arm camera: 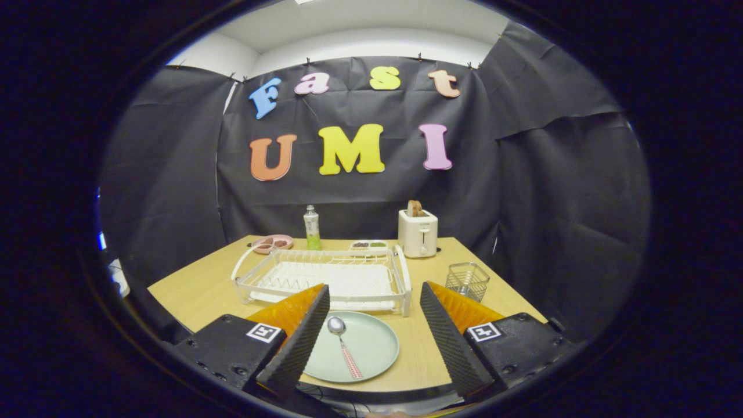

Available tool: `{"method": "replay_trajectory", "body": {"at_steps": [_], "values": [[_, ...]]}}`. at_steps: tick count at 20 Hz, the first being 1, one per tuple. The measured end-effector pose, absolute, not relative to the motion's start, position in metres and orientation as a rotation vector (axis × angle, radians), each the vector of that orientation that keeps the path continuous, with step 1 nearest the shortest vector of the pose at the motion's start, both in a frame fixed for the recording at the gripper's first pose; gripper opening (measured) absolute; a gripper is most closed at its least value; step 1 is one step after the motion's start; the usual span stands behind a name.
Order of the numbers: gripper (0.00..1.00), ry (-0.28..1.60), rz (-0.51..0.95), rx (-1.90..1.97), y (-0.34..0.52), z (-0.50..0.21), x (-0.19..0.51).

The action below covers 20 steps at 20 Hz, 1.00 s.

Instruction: Take the plate from the dish rack, then take the spoon from the basket and place it into the plate.

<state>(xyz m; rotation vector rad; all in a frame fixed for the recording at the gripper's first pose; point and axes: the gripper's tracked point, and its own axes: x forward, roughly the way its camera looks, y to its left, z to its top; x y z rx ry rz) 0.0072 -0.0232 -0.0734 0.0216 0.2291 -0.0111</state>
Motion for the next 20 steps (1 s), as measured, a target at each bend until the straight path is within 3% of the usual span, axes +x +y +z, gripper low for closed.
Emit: {"method": "replay_trajectory", "body": {"at_steps": [20], "values": [[1.00, 0.162, -0.019, -0.040, 0.012, -0.012, -0.054]]}}
